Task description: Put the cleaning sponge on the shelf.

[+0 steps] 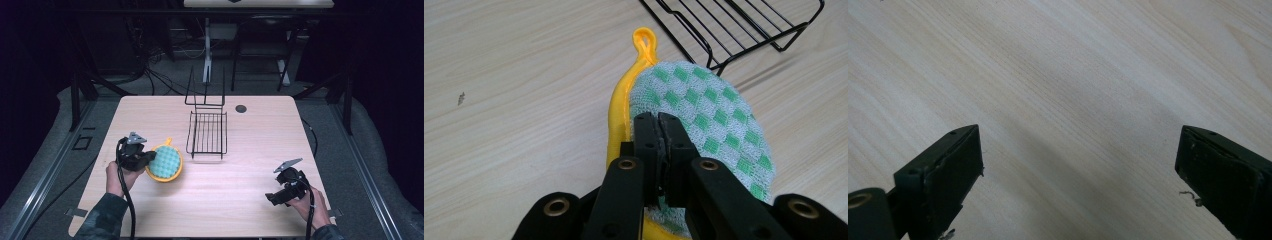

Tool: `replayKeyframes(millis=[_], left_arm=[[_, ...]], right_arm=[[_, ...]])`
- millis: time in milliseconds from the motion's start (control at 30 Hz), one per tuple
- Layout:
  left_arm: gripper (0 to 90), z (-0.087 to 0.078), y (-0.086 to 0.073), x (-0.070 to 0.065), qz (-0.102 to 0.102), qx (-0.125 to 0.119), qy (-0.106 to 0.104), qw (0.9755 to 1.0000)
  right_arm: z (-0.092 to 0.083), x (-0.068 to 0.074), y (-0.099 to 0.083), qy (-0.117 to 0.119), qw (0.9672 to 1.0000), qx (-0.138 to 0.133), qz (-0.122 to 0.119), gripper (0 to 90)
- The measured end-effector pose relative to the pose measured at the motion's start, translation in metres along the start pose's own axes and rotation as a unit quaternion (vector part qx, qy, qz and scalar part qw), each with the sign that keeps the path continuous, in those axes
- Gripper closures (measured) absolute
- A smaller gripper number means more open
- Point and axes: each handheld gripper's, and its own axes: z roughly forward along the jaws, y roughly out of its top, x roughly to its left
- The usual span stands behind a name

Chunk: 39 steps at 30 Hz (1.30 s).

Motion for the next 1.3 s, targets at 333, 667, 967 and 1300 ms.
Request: replayKeyframes(millis=[333, 667, 967, 1300], left_arm=[[87.9, -0.008, 0.003, 0.002, -0.008, -0.017, -0.007, 0.9998], [87.9, -0.014, 0.011, 0.001, -0.016, -0.035, -0.02, 0.9991], [87.9, -0.016, 0.019, -0.001, -0.019, -0.057, -0.026, 0.9979], [87.7, -0.014, 0.023, -0.004, -0.023, -0.07, -0.03, 0.9969]], right_arm=[[0.001, -0.001, 0.0, -0.003, 1.0, 0.003, -0.001, 3.1], [0.001, 0.0, 0.0, -0.003, 1.0, 0.0, -0.001, 3.2], [0.001, 0.0, 0.0, -0.004, 1.0, 0.003, -0.003, 3.4], [0.002, 0.0, 0.0, -0.005, 1.0, -0.002, 0.001, 3.4]])
